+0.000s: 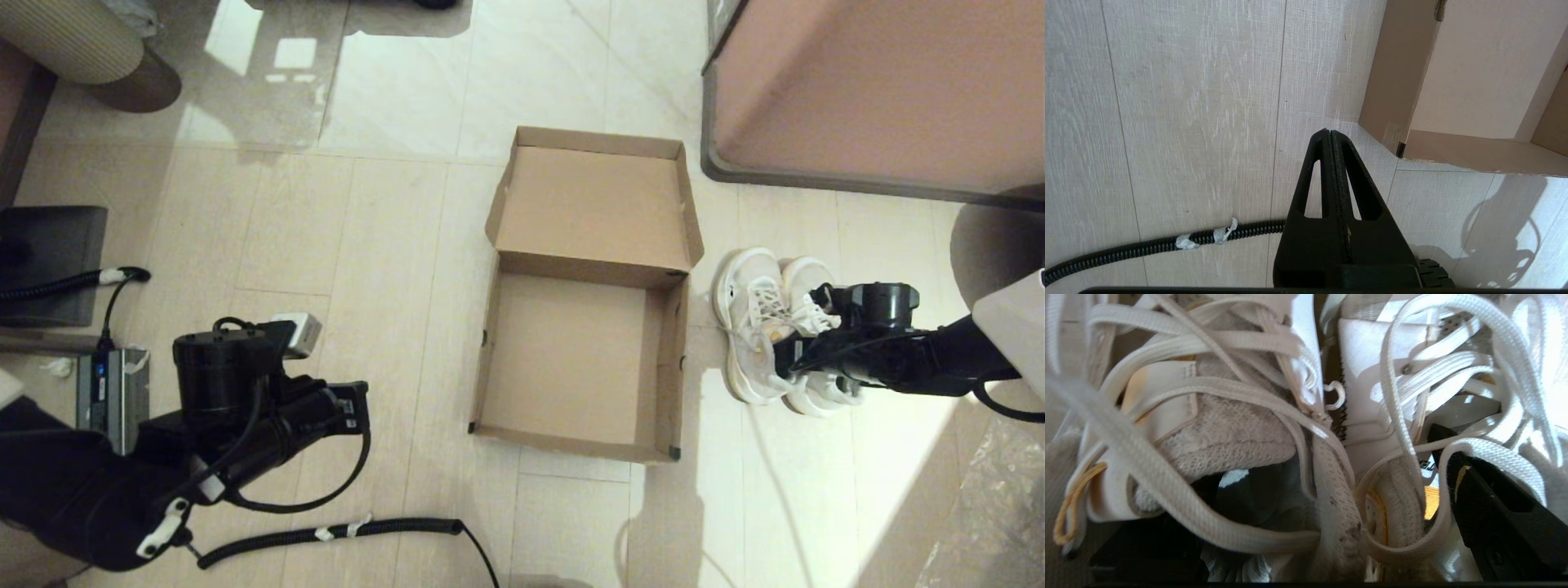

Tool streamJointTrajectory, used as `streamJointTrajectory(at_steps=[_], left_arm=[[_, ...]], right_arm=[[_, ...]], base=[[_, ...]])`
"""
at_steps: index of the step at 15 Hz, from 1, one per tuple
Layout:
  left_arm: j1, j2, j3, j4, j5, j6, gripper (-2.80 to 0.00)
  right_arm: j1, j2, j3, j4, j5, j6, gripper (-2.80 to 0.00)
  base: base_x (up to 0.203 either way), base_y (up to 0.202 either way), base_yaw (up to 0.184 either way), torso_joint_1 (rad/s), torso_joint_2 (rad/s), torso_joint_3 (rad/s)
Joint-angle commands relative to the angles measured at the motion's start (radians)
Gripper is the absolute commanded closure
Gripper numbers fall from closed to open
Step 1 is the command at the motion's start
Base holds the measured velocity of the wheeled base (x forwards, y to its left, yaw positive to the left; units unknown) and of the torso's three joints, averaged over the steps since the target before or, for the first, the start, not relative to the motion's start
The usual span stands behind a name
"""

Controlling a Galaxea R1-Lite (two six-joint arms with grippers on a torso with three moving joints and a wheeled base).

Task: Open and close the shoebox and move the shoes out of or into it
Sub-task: Put the shoes into the shoe box

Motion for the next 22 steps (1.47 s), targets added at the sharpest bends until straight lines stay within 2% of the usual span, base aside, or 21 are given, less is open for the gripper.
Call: streamJointTrajectory(at_steps=[1, 2, 3, 9, 12, 16, 20, 22], left_arm=[[0.001, 0.009, 0.0, -0.004, 0.001, -0.001, 0.0], [-0.001, 0.01, 0.001, -0.004, -0.001, -0.002, 0.0], [0.0, 0.018, -0.001, -0.005, -0.001, -0.002, 0.0], [-0.001, 0.026, -0.02, -0.004, 0.001, 0.0, 0.0], [-0.001, 0.024, -0.032, -0.003, 0.008, 0.001, 0.0], [0.001, 0.024, 0.005, -0.003, 0.008, -0.008, 0.0], [0.001, 0.009, 0.083, -0.014, 0.01, -0.032, 0.0], [0.001, 0.017, 0.136, -0.087, 0.008, -0.034, 0.0]], right_arm=[[-0.008, 0.02, -0.021, -0.004, 0.0, 0.005, -2.8], [-0.011, 0.031, -0.039, -0.004, -0.002, 0.01, -2.8], [-0.013, 0.036, -0.047, -0.004, -0.003, 0.011, 0.0], [-0.013, 0.021, -0.031, 0.014, -0.003, 0.011, 0.0], [-0.013, -0.057, -0.018, 0.107, -0.003, 0.017, 0.0], [-0.013, -0.216, 0.05, 0.188, -0.003, 0.03, 0.0], [-0.008, -0.481, 0.142, 0.297, -0.002, 0.034, 0.0], [0.017, -0.628, 0.185, 0.376, -0.001, 0.039, 0.0]], base=[[0.0, 0.0, 0.0, 0.0, 0.0, 0.0], [0.0, 0.0, 0.0, 0.0, 0.0, 0.0], [0.0, 0.0, 0.0, 0.0, 0.0, 0.0], [0.0, 0.0, 0.0, 0.0, 0.0, 0.0], [0.0, 0.0, 0.0, 0.0, 0.0, 0.0], [0.0, 0.0, 0.0, 0.0, 0.0, 0.0], [0.0, 0.0, 0.0, 0.0, 0.0, 0.0], [0.0, 0.0, 0.0, 0.0, 0.0, 0.0]])
